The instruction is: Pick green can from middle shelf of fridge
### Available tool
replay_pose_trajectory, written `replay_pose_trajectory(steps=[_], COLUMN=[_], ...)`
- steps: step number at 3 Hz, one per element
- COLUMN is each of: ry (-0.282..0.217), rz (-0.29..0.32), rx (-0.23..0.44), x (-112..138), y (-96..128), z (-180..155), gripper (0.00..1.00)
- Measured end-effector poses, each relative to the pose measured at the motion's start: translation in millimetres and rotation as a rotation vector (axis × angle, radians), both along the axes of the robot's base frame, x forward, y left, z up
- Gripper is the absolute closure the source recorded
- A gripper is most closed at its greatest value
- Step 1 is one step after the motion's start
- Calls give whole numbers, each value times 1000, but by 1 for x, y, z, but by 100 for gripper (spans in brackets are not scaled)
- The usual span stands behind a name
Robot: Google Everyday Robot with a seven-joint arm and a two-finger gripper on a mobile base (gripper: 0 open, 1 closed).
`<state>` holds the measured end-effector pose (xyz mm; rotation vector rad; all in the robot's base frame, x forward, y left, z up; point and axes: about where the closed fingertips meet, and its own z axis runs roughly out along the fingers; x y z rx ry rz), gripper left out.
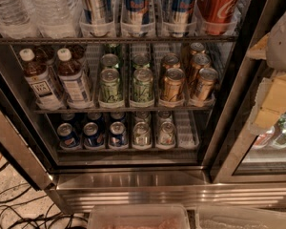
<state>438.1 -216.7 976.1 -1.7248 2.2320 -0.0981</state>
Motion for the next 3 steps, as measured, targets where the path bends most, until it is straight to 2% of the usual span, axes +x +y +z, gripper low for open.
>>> replay_pose_trajectory(steps=[1,2,3], ry=[-5,-12,-20], rz=[2,19,67], rx=[3,21,91], x=[1,5,2], y=[1,12,37], z=[0,-21,-63], gripper=[0,0,0])
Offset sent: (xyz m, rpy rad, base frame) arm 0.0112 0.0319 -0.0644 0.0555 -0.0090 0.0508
